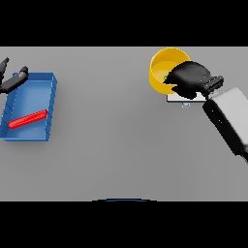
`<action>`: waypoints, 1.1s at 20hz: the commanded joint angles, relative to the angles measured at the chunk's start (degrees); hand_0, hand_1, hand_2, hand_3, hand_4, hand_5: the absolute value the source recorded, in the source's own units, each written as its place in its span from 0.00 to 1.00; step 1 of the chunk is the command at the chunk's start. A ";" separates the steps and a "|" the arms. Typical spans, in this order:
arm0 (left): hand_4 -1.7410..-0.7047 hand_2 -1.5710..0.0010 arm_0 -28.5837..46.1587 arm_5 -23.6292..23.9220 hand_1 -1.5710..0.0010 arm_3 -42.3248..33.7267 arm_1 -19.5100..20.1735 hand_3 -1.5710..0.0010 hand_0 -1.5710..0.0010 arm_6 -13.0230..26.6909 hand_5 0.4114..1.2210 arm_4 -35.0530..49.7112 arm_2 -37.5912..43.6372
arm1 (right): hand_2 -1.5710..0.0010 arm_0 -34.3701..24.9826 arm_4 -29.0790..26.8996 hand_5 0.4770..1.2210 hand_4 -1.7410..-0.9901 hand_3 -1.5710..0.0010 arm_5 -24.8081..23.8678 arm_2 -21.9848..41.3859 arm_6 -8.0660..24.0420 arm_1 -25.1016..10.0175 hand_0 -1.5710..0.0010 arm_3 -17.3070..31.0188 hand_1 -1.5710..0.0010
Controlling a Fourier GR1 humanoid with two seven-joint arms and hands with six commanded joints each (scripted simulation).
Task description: Pick up the red beaker and tilt it to pour out 1 green nut into yellow bowl. Pick up the yellow bowl and place it on the metallic measuring scale.
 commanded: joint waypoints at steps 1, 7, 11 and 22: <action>0.86 1.00 0.80 0.10 1.00 -0.53 0.18 1.00 1.00 -0.24 0.41 -0.01 -0.04 | 0.01 -0.40 0.22 1.00 0.00 0.27 -1.26 -0.43 -1.06 -0.56 0.00 2.03 0.00; 0.85 1.00 0.90 0.36 1.00 -2.48 0.91 1.00 1.00 2.70 0.44 0.44 0.16 | 0.02 -3.01 1.96 1.00 0.00 0.26 -6.46 -2.55 -1.82 1.02 0.00 14.91 0.00; 0.85 1.00 0.45 0.25 1.00 -1.64 0.63 1.00 1.00 3.39 0.47 0.03 -0.23 | 0.08 -3.45 2.66 1.00 0.00 0.21 -10.04 -3.71 -4.33 2.11 0.00 22.17 0.00; 0.87 1.00 -0.17 -0.21 1.00 -0.45 0.27 1.00 1.00 2.99 0.46 -0.25 -0.50 | 0.13 -5.20 3.52 1.00 0.00 0.08 -11.45 -5.31 -5.86 4.10 0.00 30.18 0.00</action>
